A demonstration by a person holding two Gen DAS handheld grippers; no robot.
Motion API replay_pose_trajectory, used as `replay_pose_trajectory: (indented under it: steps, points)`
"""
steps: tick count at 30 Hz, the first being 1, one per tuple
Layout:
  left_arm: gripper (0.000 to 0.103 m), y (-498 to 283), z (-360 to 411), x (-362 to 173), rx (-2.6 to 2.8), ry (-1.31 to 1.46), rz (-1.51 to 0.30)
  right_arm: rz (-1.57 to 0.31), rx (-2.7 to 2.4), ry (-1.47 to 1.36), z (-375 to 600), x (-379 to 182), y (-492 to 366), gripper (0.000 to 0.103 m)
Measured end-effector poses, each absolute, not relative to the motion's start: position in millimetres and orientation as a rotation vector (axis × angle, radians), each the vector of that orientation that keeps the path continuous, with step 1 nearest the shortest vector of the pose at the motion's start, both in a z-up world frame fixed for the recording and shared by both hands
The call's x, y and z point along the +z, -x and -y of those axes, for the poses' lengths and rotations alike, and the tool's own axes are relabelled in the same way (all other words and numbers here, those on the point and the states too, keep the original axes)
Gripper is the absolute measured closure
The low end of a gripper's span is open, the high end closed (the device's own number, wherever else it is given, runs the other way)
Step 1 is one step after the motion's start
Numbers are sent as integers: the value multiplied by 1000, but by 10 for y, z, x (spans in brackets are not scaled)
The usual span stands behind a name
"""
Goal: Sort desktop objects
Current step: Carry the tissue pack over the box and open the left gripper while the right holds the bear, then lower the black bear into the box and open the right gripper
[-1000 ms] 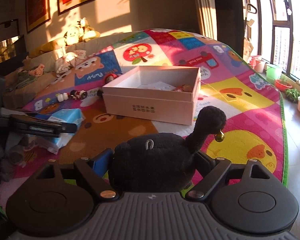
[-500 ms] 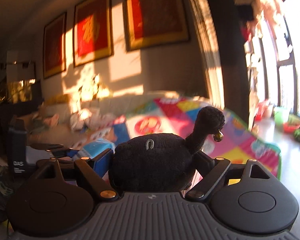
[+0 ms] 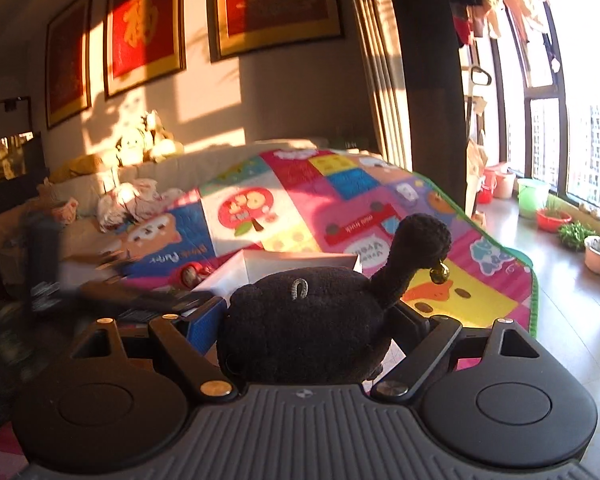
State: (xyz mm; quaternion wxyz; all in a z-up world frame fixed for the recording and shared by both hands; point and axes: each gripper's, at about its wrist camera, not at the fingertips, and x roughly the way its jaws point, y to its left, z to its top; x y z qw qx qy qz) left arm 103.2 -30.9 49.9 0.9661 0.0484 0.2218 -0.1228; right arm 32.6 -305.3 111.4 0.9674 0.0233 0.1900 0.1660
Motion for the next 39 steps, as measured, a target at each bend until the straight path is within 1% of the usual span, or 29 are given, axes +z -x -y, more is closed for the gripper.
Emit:
replay_pose_trajectory:
  steps: [5,9,10,11,13,16,18,20,22,23,25,28,32,34,35,37,39]
  points:
    - [8,-781,-147,316,-170,-12,-517,-412,388,-57,2740,1198,-834,17]
    - [7,-661,-352,289,-139,45,-530,-412,446,-143,2394,1394,-1419,17]
    - [7,-659,-382,291,-137,57,-533,-401,461,-177,2321,1422,-1558,17]
    - [7,-630,-419,296,-133,68,-534,-397,463,-195,2247,1436,-1688,13]
    - [6,-575,-518,294,-123,94,-533,-445,456,-192,2080,1399,-1955,8]
    - [4,-484,-683,272,-100,164,-538,-550,433,-173,1937,1223,-2111,8]
    - [4,-497,-786,231,-87,222,-543,-582,405,-106,1894,1087,-2014,15]
    - [4,-527,-825,198,-87,261,-546,-621,386,-6,1845,961,-1891,37]
    - [4,-524,-820,175,-106,276,-546,-690,374,56,1814,846,-1827,47]
    - [4,-522,-812,162,-115,278,-548,-728,378,61,1815,796,-1804,49]
    - [3,-513,-798,141,-120,273,-550,-791,380,45,1818,673,-1807,50]
    - [3,-490,-800,144,-110,271,-545,-814,350,31,1746,542,-1923,50]
    - [3,-462,-845,148,-89,287,-532,-841,358,12,1651,590,-2010,46]
    - [3,-477,-866,136,-86,302,-535,-782,398,59,1583,749,-1920,45]
    - [3,-490,-871,126,-89,309,-540,-742,402,88,1552,833,-1875,41]
    - [3,-510,-867,109,-99,316,-550,-668,397,116,1494,986,-1866,40]
    - [3,-510,-848,106,-107,308,-551,-639,389,104,1404,1082,-1984,40]
